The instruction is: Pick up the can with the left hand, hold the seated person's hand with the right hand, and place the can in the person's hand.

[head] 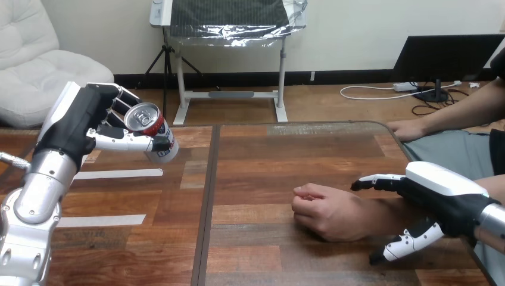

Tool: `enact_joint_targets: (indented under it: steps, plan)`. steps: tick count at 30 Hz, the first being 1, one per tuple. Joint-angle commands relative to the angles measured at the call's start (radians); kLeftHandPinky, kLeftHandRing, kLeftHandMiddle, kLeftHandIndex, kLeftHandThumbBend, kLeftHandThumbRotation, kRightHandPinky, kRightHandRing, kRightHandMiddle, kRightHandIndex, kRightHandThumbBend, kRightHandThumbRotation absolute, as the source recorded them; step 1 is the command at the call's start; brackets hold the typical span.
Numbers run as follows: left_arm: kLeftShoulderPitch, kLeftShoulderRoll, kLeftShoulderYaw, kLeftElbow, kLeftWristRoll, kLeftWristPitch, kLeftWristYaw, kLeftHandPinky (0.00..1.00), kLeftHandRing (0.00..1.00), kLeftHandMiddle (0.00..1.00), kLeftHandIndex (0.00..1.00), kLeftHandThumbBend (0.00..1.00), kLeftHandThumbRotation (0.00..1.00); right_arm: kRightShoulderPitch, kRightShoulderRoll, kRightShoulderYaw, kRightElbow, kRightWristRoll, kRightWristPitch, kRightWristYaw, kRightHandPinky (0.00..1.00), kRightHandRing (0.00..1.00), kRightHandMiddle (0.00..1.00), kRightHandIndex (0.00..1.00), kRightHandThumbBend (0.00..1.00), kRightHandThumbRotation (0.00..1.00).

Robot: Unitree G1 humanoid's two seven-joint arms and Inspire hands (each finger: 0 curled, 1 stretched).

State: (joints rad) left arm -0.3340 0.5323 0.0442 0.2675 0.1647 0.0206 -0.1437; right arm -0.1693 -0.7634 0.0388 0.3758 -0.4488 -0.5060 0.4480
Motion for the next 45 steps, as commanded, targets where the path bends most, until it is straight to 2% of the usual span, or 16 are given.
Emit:
enact_joint_targets:
  steps: [1,22,37,40,45]
  plan:
    - [-0.042,0.018,0.038,-0.031,-0.010,-0.025,0.004,0.29,0.35,0.39,0.41,0.79,0.00,-0.077,-0.031,0.013,0.030,-0.019,-0.014,-0.036,0.86,0.87,0.88,0.86,1.00,0.31]
    - [-0.035,0.018,0.040,-0.052,0.002,0.000,0.004,0.30,0.36,0.39,0.42,0.79,0.00,-0.116,-0.042,0.057,0.105,-0.096,-0.027,-0.097,0.83,0.84,0.85,0.83,1.00,0.20]
    - [-0.027,0.018,0.043,-0.056,-0.003,-0.014,-0.002,0.30,0.36,0.39,0.42,0.78,0.00,-0.126,-0.038,0.078,0.129,-0.129,0.003,-0.128,0.81,0.83,0.83,0.81,1.00,0.13]
    - [-0.028,0.022,0.041,-0.041,-0.003,-0.039,-0.003,0.30,0.36,0.39,0.42,0.78,0.00,-0.130,-0.038,0.085,0.139,-0.144,0.009,-0.142,0.81,0.82,0.83,0.81,1.00,0.13]
    - [-0.026,0.019,0.045,-0.041,-0.010,-0.036,-0.008,0.30,0.35,0.39,0.42,0.78,0.00,-0.134,-0.035,0.096,0.147,-0.166,0.031,-0.157,0.81,0.83,0.83,0.82,1.00,0.14]
